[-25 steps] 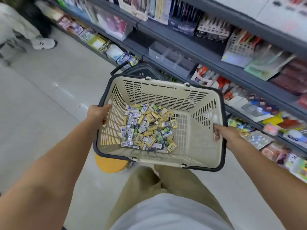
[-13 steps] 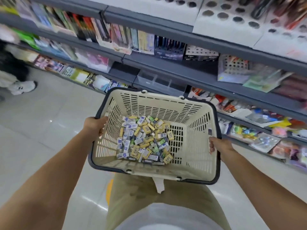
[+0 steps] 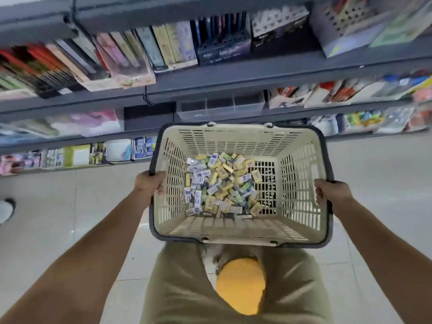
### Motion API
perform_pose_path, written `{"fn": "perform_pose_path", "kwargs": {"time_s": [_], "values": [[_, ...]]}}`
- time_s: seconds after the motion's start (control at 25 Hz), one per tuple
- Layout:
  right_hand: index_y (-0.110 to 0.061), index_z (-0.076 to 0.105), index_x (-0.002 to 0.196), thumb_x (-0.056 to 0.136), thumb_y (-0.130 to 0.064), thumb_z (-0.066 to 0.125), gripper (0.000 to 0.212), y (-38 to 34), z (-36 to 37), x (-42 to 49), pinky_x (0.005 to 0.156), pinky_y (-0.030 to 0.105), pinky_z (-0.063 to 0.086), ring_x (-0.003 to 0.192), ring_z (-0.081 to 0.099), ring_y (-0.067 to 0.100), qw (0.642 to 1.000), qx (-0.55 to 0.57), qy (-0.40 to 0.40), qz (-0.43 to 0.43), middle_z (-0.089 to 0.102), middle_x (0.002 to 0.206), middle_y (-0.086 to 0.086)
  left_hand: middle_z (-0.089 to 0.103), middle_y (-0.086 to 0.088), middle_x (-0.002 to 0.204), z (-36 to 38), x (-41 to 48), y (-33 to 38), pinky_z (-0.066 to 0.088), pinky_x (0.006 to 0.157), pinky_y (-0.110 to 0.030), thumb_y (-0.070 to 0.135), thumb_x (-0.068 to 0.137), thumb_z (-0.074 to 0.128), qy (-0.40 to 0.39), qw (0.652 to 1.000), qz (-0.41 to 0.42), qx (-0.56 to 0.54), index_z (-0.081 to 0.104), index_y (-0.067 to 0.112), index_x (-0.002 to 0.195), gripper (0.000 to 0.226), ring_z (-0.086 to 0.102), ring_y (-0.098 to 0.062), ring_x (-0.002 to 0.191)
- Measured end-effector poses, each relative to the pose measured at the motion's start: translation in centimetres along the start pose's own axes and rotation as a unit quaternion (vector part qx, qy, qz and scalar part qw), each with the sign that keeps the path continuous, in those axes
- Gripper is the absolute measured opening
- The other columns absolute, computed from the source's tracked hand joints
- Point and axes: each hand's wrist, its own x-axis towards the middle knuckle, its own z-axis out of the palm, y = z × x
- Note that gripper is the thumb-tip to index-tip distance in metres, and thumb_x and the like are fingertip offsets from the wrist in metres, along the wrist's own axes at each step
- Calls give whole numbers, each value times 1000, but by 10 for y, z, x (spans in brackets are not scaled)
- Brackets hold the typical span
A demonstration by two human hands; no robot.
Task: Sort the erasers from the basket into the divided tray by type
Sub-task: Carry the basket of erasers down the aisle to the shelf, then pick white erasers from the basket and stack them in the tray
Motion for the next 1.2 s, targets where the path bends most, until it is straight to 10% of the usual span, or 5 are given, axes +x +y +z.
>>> {"fn": "perform_pose_path", "kwargs": {"time_s": [0.44,0.8,1.0,1.2], "values": [[-8,57,62,81,-16,65,22,46,75,108,51,30,48,45,51,21,998,-56,20,-35,57,55,8,51,-10,56,68,126,-68,40,34,-15,15,92,57,4,996,58,62,51,5,74,21,44,-3,27],[-2,62,82,82,-16,61,13,22,102,137,55,27,50,55,61,20,990,-98,23,-95,61,69,12,66,-8,71,81,152,-97,55,66,-33,15,90,60,-38,998,54,11,58,-1,96,18,61,-17,60],[6,56,110,81,-13,58,35,27,119,109,89,39,37,104,49,41,822,-273,181,-466,55,109,26,52,-18,120,97,120,-95,38,99,-36,8,83,63,126,895,375,206,44,-2,125,48,45,-31,116],[-4,51,126,83,-21,64,49,51,200,125,109,34,25,127,34,32,766,-416,-13,-489,41,133,18,47,-12,135,184,132,-113,25,108,-29,18,86,63,-27,874,401,274,40,7,137,57,38,-24,128]]}}
